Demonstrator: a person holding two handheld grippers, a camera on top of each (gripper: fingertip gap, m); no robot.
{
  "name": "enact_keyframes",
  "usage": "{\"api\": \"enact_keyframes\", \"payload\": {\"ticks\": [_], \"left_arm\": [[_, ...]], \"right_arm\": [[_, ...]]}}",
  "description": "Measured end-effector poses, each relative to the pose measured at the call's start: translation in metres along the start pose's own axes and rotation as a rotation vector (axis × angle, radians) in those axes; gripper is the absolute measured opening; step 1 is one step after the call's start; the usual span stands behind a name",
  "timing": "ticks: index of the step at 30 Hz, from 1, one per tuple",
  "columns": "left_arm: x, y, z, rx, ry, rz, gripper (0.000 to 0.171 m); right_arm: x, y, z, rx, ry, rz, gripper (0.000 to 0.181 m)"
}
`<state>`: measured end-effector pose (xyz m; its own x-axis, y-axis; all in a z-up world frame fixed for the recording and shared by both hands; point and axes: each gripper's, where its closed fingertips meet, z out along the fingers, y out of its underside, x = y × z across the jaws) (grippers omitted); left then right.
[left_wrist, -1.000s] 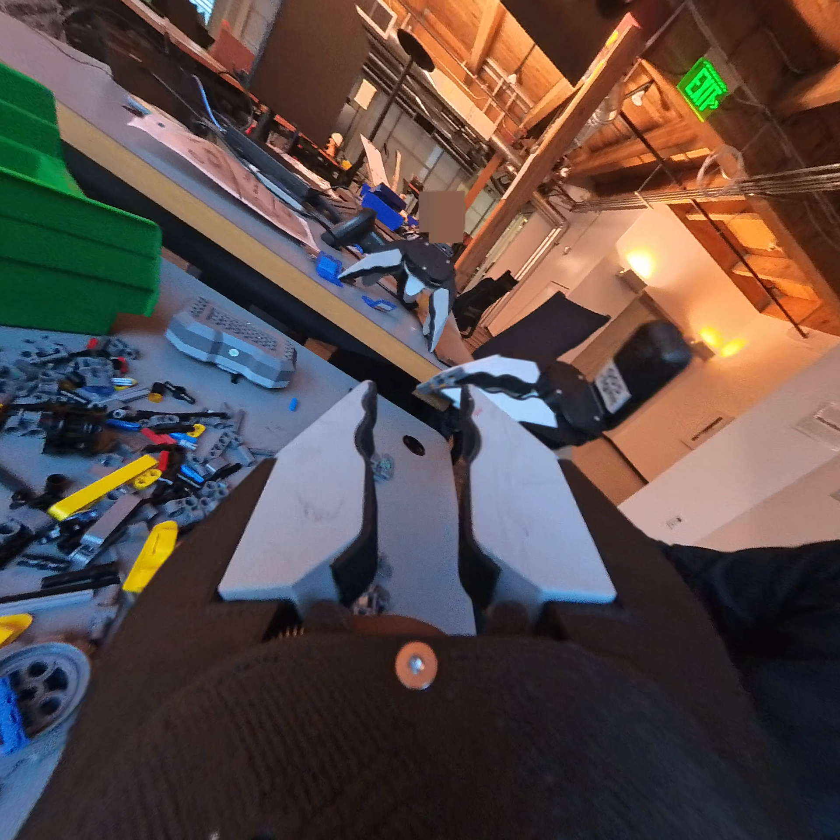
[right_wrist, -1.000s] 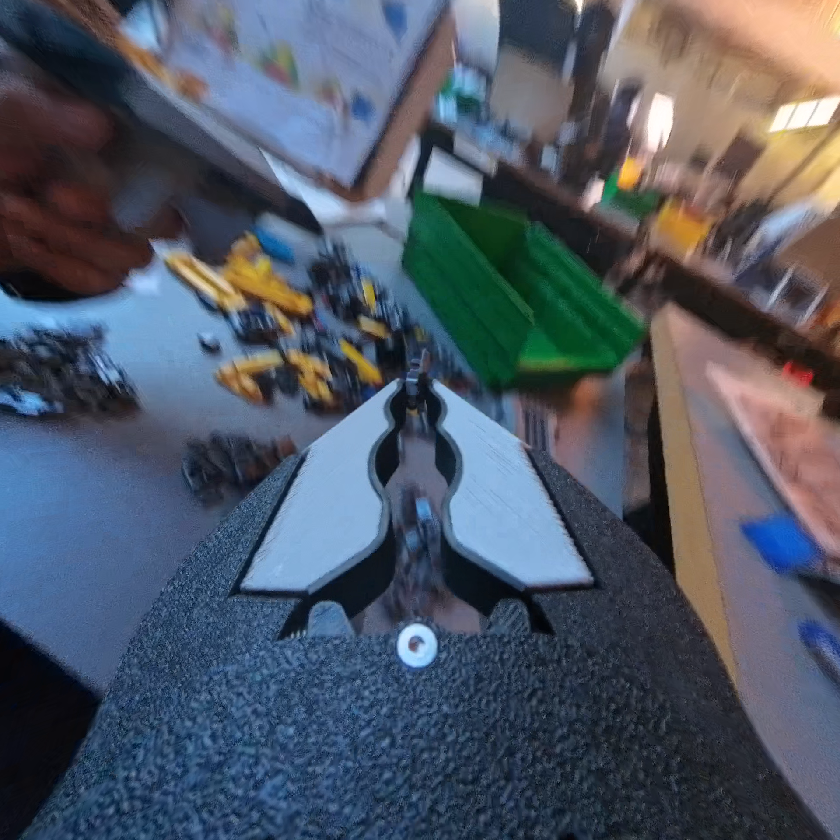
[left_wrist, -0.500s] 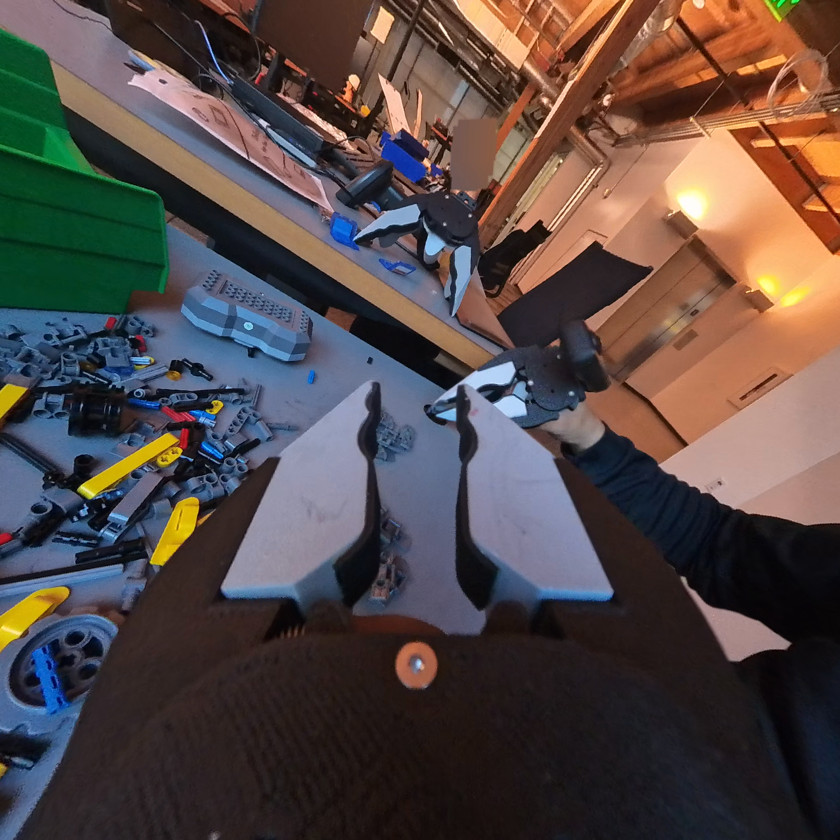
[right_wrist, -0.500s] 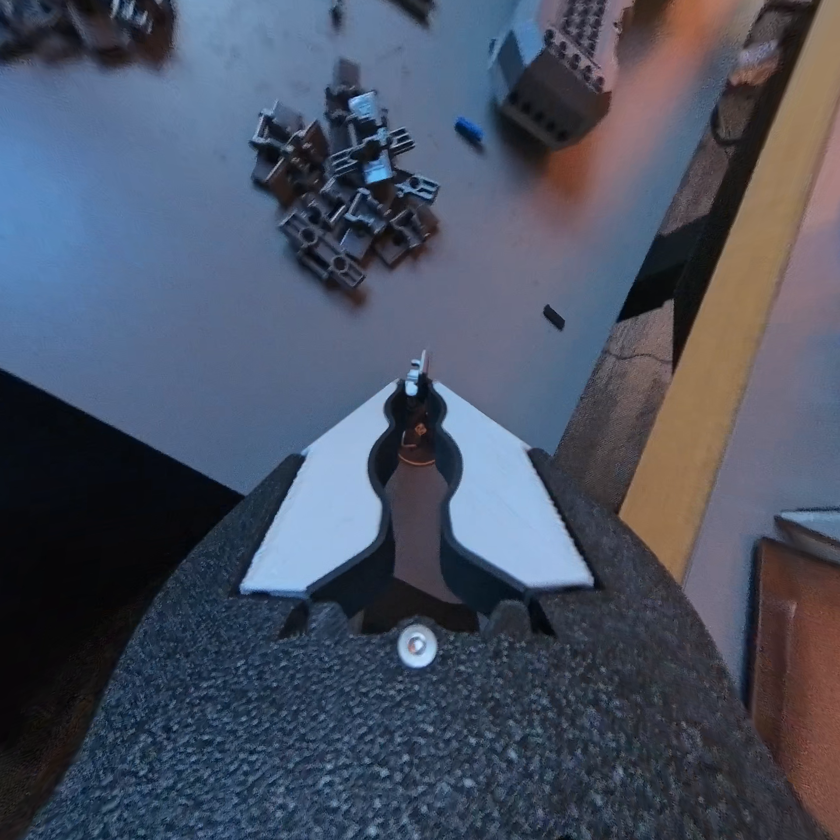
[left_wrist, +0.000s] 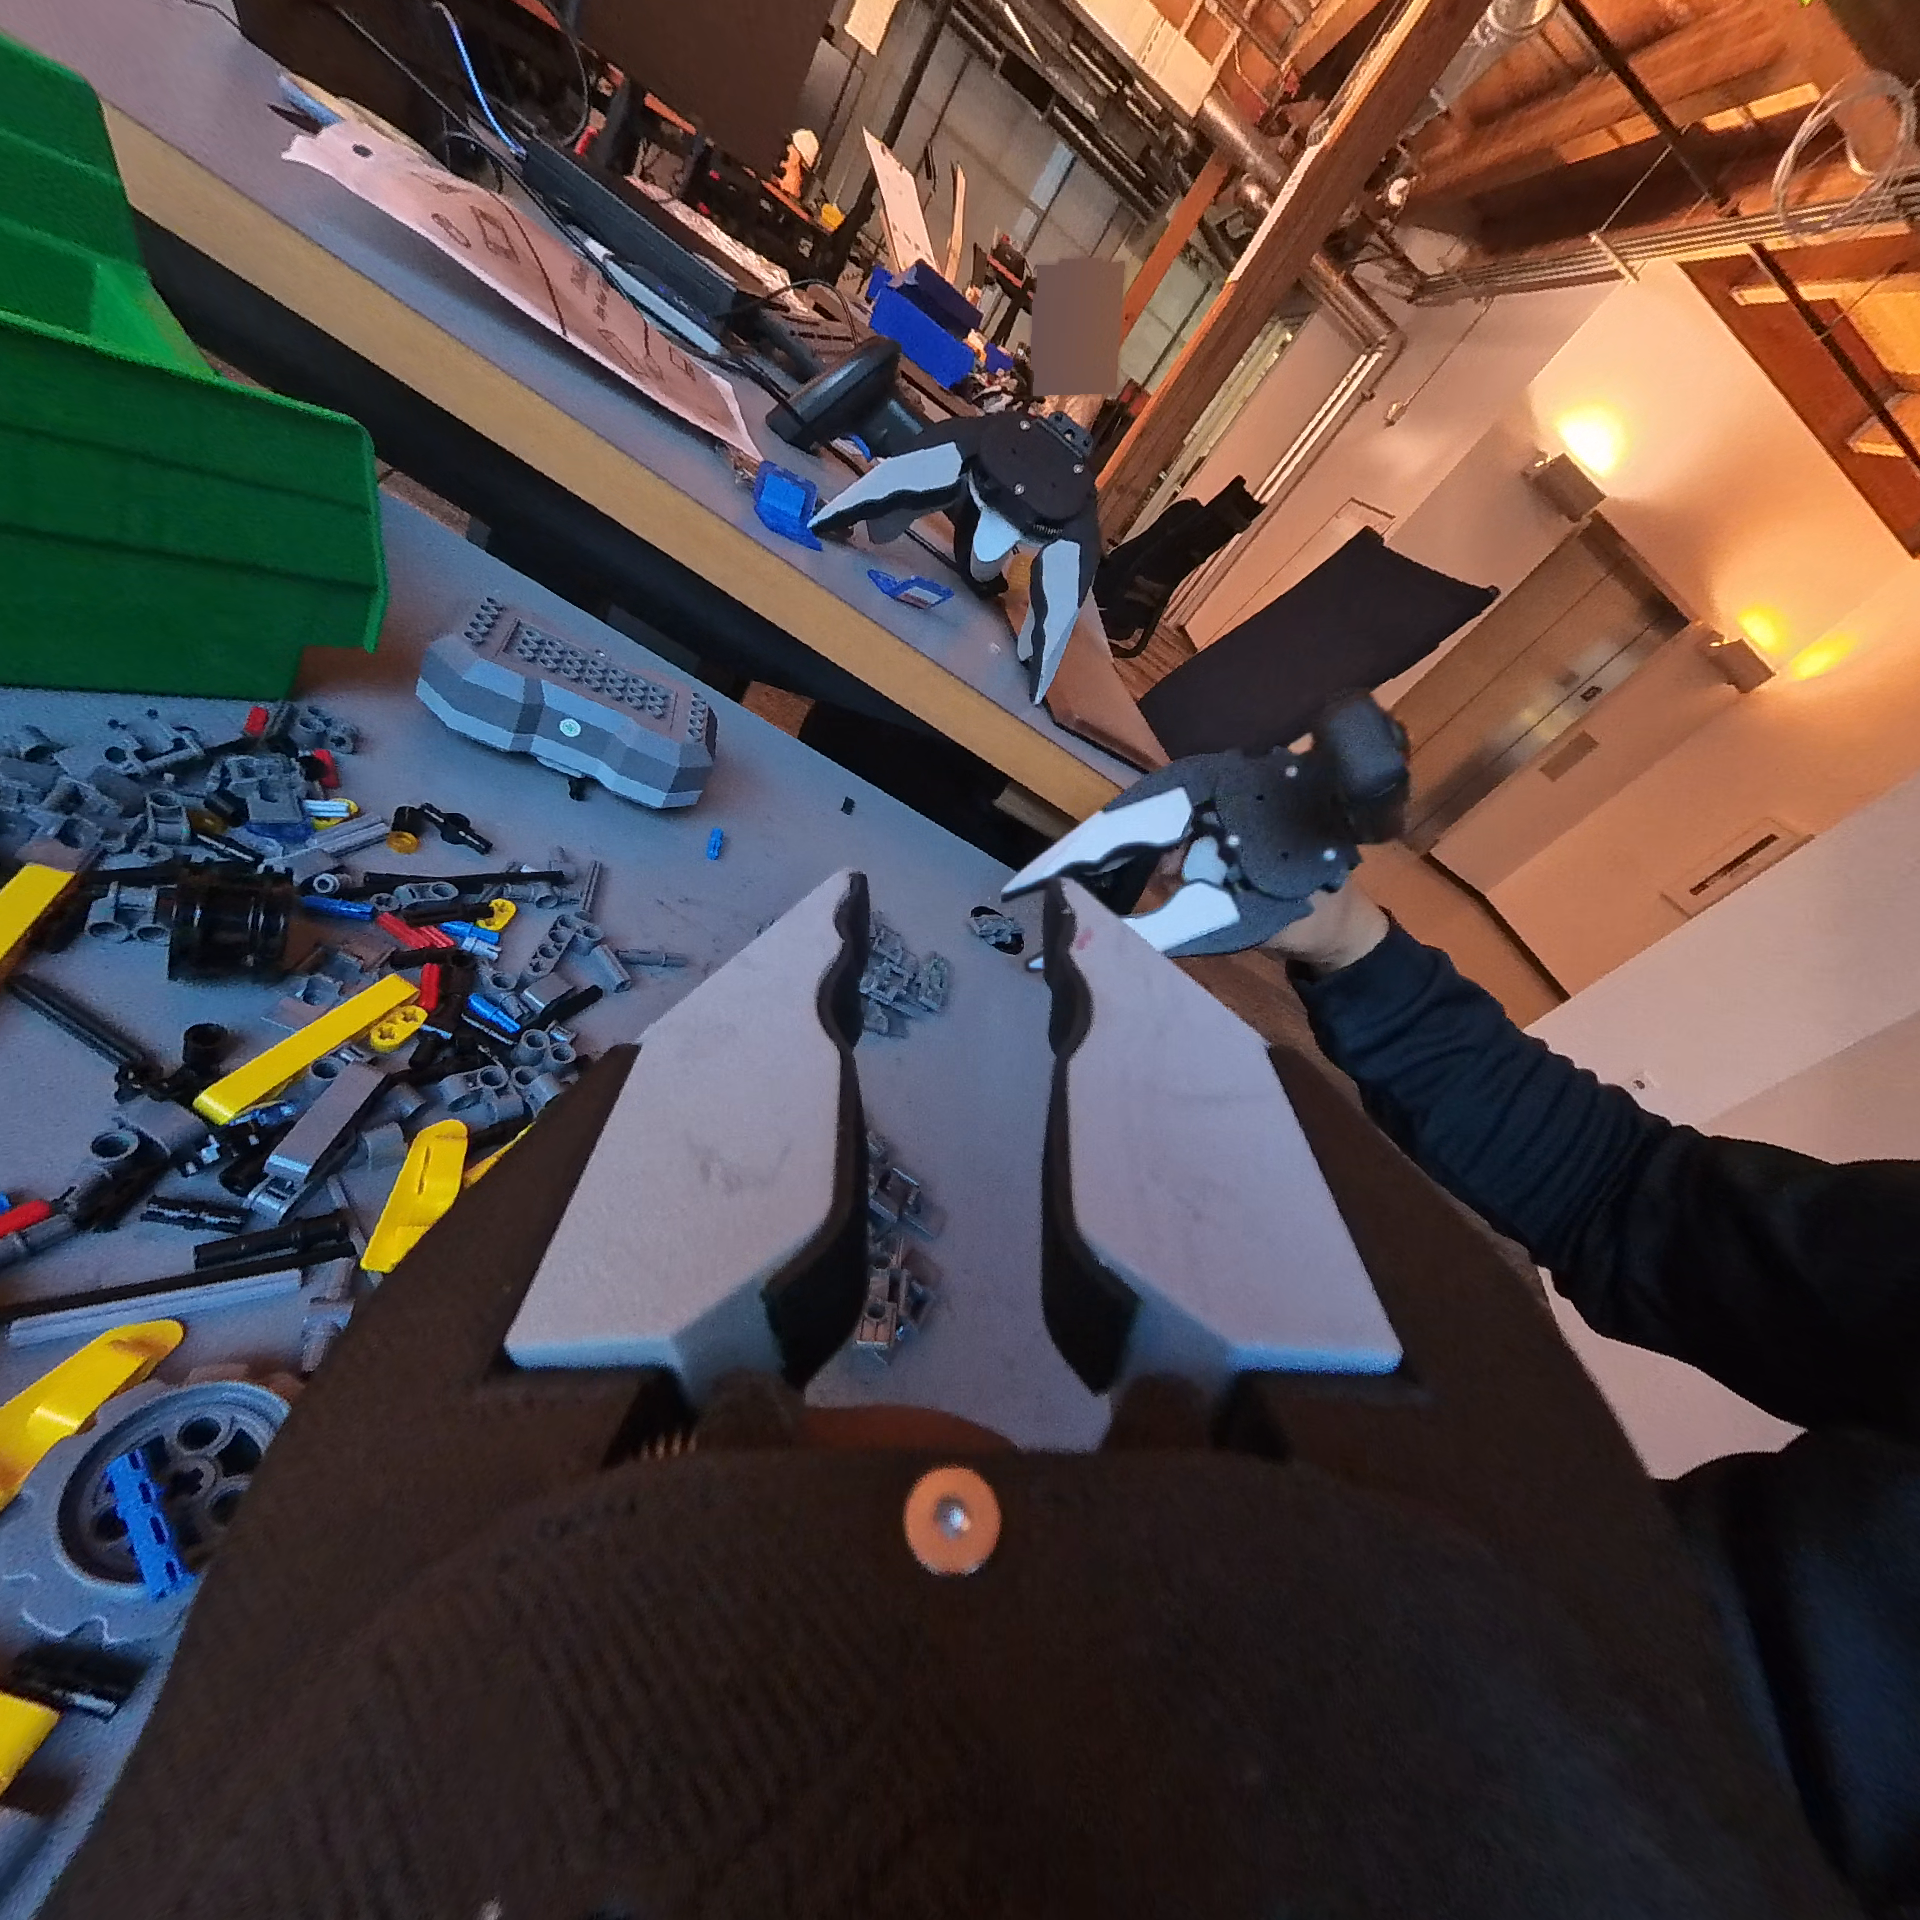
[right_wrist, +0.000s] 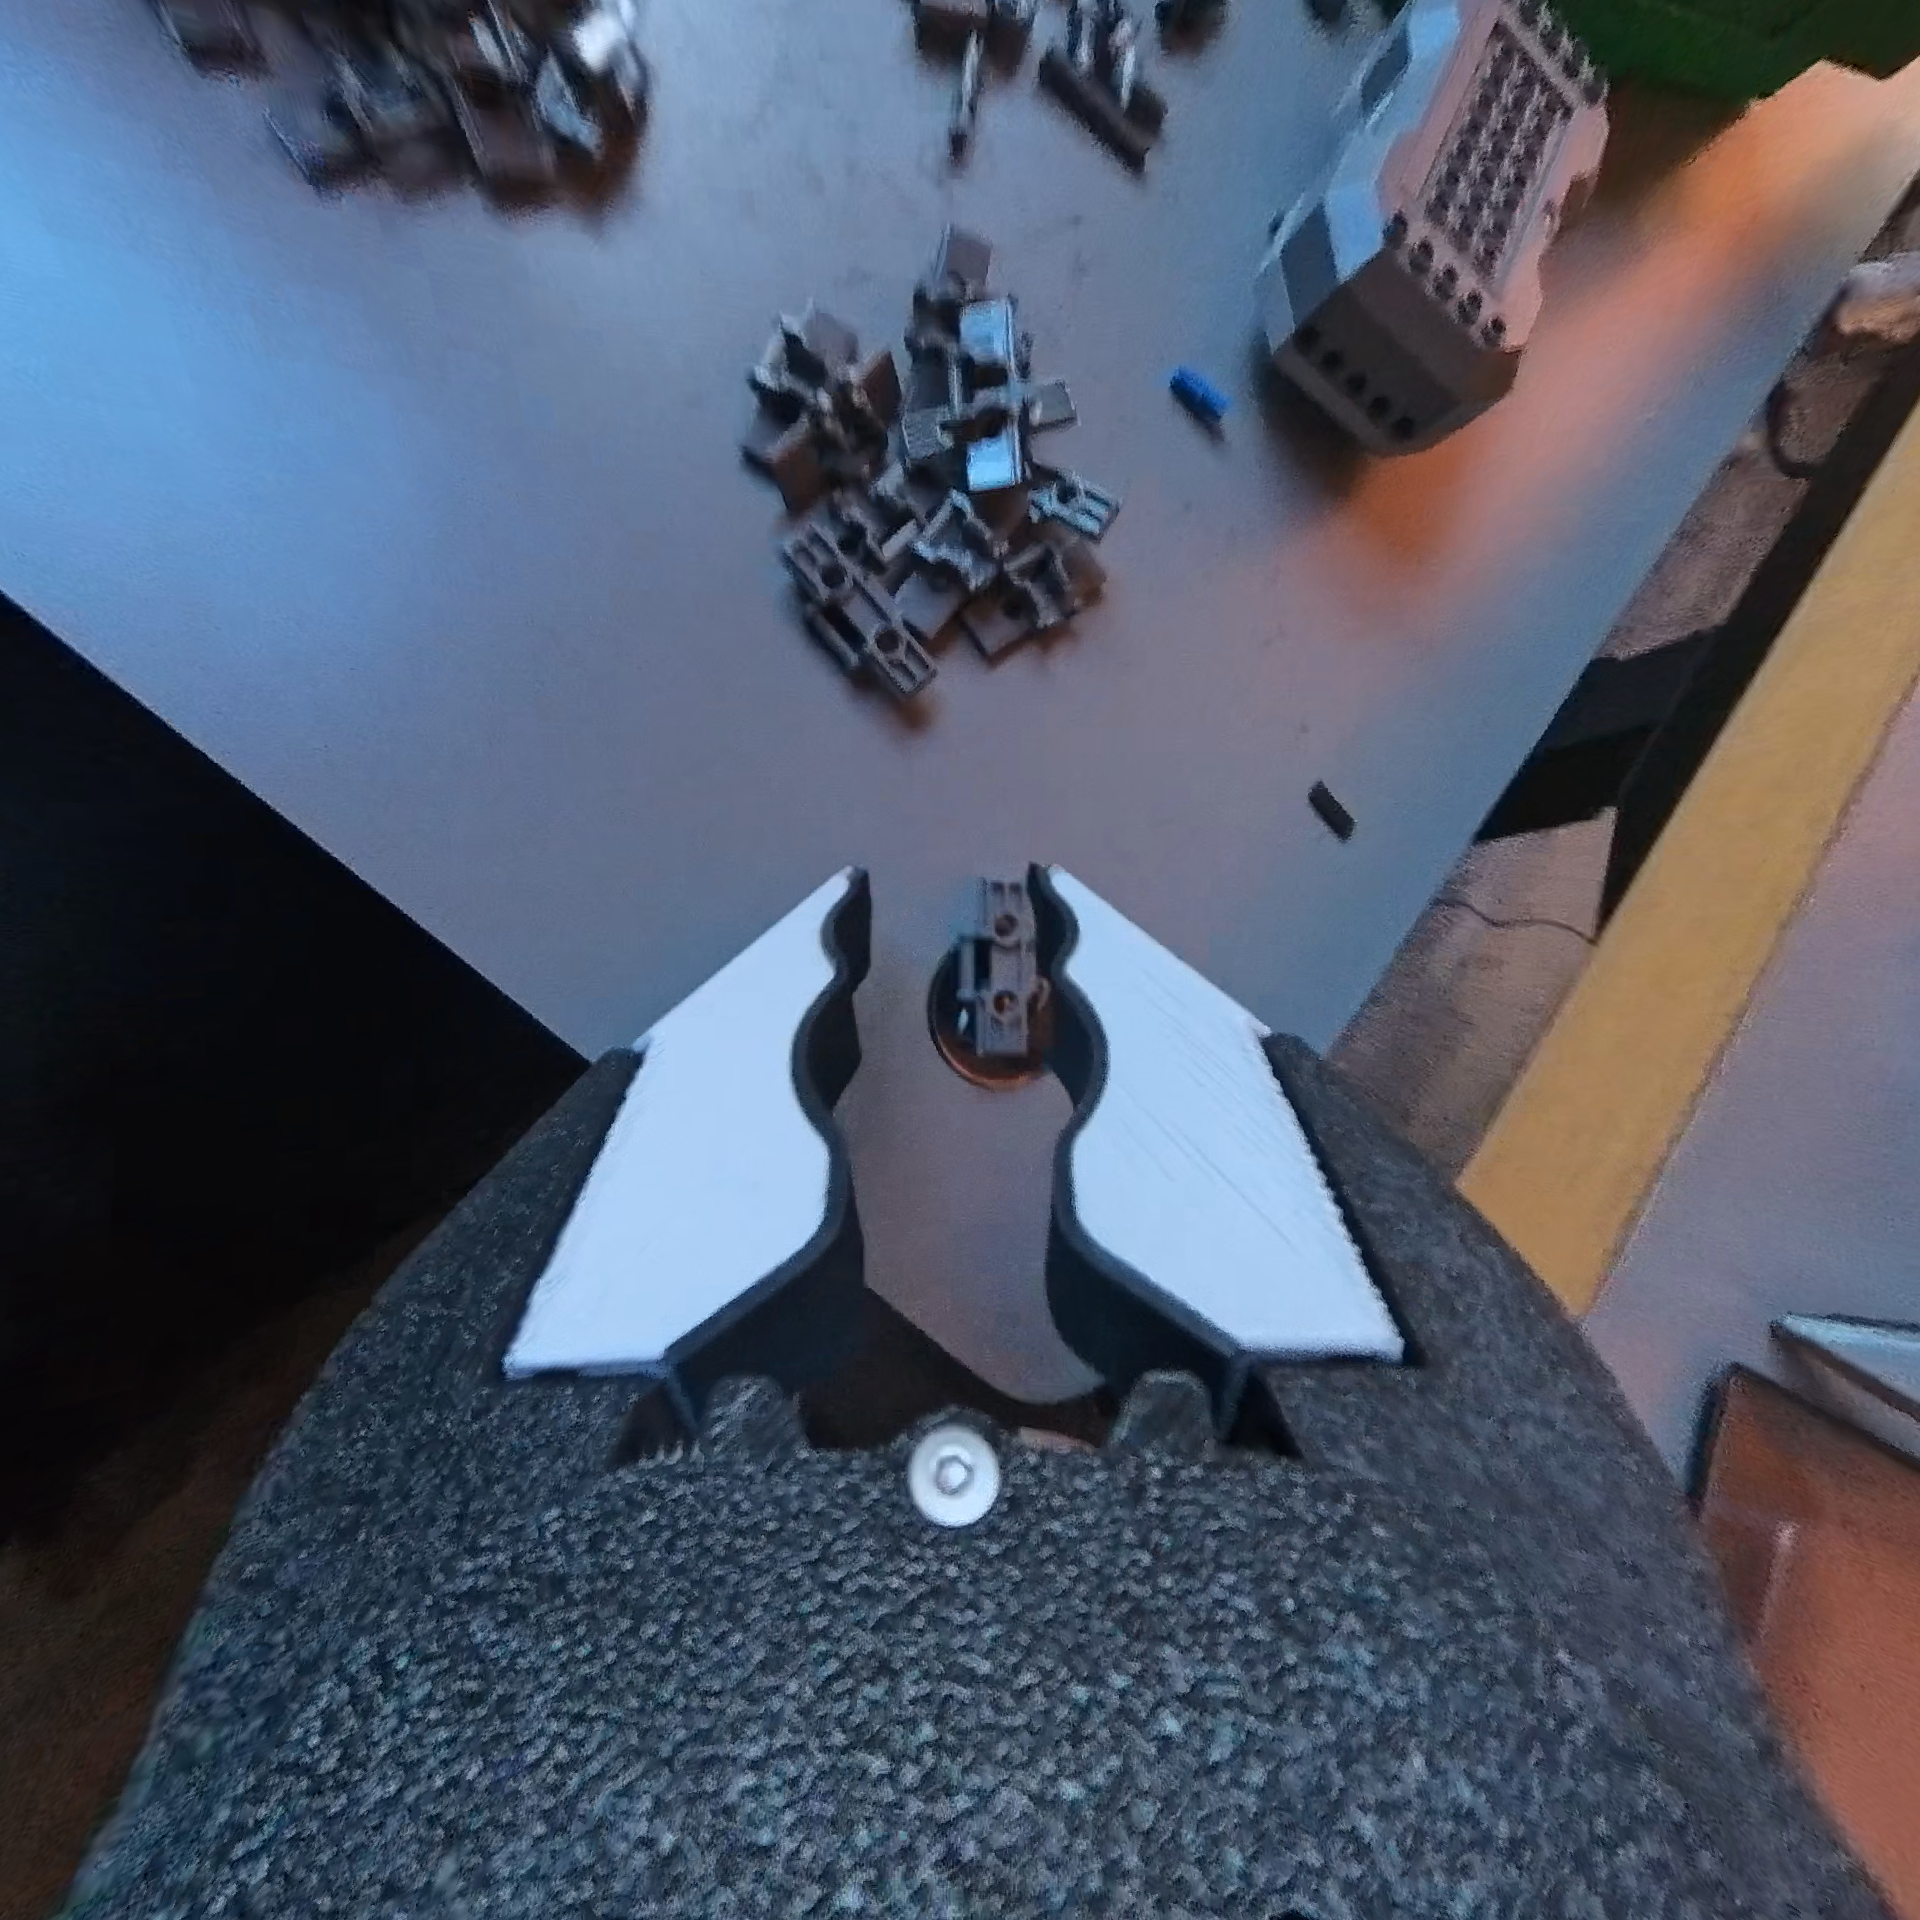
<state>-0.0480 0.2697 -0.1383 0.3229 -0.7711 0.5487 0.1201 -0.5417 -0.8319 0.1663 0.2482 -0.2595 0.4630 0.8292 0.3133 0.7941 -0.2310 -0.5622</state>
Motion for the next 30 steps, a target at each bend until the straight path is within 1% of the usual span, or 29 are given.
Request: {"api": "enact_keyframes", "payload": {"ticks": [2, 4, 8, 10, 13, 16, 25, 30], "left_arm": [[0.0, -0.001, 0.0, 0.002, 0.001, 0.0, 0.03], [0.0, -0.001, -0.001, 0.002, 0.002, -0.001, 0.03], [-0.001, 0.0, -0.001, -0.004, -0.003, -0.001, 0.03], [-0.001, 0.0, -0.001, -0.009, -0.007, -0.003, 0.03], [0.001, -0.002, -0.003, -0.005, -0.001, -0.005, 0.029], [0.002, -0.004, -0.005, 0.001, 0.004, -0.006, 0.029], [-0.001, -0.002, -0.004, -0.011, -0.006, -0.015, 0.029], [-0.001, -0.002, -0.004, -0.012, -0.004, -0.019, 0.029]], "right_arm": [[-0.005, -0.013, 0.002, 0.026, -0.05, 0.038, 0.041], [-0.006, -0.02, 0.011, 0.015, -0.077, 0.064, 0.044], [-0.01, -0.027, 0.031, -0.031, -0.196, 0.21, 0.043], [-0.01, -0.024, 0.037, -0.062, -0.227, 0.259, 0.038], [-0.006, -0.022, 0.04, -0.073, -0.205, 0.254, 0.02], [-0.011, -0.027, 0.044, -0.066, -0.233, 0.251, 0.007], [-0.002, -0.043, 0.058, -0.06, -0.195, 0.223, 0.007], [0.006, -0.041, 0.047, -0.046, -0.167, 0.228, 0.012]]}}
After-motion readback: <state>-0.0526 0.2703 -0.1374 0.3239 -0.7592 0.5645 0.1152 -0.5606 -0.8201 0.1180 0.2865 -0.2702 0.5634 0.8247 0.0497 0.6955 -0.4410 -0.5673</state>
